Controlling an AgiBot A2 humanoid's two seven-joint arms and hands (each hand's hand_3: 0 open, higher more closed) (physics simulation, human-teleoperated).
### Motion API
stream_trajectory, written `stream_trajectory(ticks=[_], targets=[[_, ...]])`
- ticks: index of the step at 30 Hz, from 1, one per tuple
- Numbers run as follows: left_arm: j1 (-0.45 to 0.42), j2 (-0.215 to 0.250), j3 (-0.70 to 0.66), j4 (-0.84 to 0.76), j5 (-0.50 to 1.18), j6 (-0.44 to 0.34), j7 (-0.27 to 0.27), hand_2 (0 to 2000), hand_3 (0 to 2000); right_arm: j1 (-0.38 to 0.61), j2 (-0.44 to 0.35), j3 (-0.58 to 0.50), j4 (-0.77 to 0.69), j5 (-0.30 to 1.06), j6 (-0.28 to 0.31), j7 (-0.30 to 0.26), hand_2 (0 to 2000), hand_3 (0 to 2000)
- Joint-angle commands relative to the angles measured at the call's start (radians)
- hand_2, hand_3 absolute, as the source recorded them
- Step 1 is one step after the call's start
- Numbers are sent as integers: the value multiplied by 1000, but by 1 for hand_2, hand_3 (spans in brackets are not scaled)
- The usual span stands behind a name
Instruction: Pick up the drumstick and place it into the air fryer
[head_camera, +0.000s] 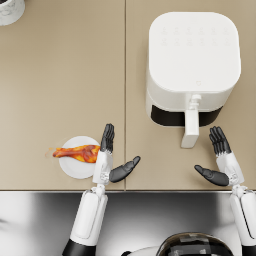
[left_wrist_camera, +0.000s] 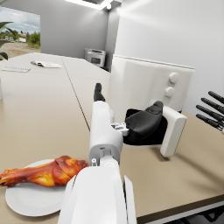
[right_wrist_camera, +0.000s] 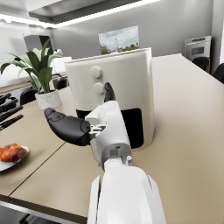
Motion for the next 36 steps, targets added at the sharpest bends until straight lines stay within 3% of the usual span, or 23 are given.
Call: stream_trajectory(ticks=[1,20,23,27,33,36], targets=[[0,0,0,0,0,0,0,0,0,0,0,0,0,0,0,0,0,0],[2,1,30,16,0,0,0,0,0,0,0,0,0,0,0,0,0,0],[-25,-3,-22,-48,0,-64,-64,0,0,-5,-4,14,-8,0,-48,49,0,0],[-67,-10,-45,-39,0,-91,-91,0,0,-15,-11,25,-28,0,-86,87,0,0],[-72,5,-105,-44,267,-100,-99,0,0,30,-53,5,-63,267,-98,99,0,0],[-75,11,-152,-44,401,-100,-100,0,0,29,-61,13,-68,338,-99,100,0,0]])
